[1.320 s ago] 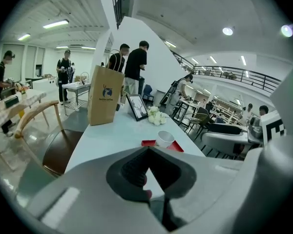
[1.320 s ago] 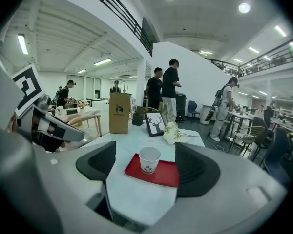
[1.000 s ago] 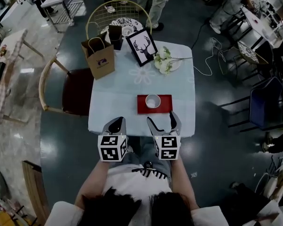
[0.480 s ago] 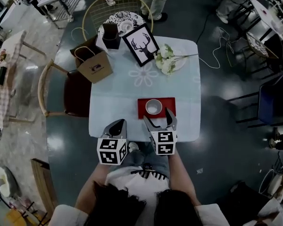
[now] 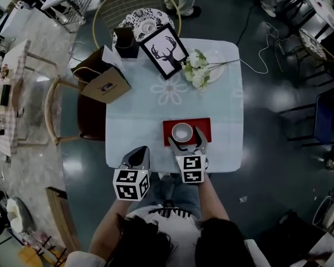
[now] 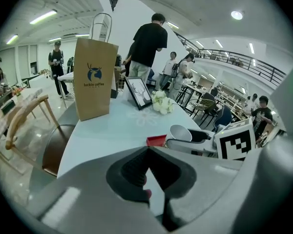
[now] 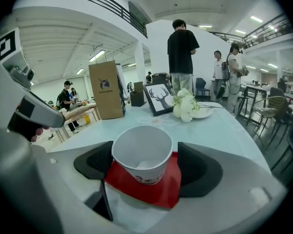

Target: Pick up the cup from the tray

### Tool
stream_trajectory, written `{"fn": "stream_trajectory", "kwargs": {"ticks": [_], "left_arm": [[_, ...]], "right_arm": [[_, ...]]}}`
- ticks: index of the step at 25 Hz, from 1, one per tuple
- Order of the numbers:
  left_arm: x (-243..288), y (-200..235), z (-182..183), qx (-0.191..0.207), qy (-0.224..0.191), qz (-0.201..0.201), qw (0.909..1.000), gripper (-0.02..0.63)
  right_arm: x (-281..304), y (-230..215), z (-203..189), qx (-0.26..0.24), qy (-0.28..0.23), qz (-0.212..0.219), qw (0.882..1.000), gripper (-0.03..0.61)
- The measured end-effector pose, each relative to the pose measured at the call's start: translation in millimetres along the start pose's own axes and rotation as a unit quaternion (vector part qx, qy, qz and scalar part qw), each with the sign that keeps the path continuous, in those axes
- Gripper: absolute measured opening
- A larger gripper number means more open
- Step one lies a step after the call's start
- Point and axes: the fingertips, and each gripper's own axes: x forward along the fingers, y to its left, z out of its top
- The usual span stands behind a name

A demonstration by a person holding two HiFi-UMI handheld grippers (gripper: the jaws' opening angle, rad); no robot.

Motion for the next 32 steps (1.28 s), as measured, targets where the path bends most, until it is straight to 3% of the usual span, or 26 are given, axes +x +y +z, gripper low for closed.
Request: {"fn": "stream_trajectory", "kwargs": {"ticks": [12, 19, 32], "left_arm": [[0.0, 11.2, -6.3, -0.02, 0.012, 0.023, 0.9995, 0.0], [8.0, -7.7, -1.2, -0.006, 0.003, 0.004, 1.0, 0.0], [22.3, -55.3, 5.8, -0.003, -0.002, -0.044, 0.999, 0.0]], "right_arm": [[8.8, -4.5, 4.3, -0.007, -0.006, 0.007, 1.0, 0.385], [-5.4, -18.3, 14.6, -0.005, -0.016, 0.007, 1.0, 0.38], [-54.6, -84.2, 2.6, 0.023, -0.019, -0.068, 0.997, 0.377]]}}
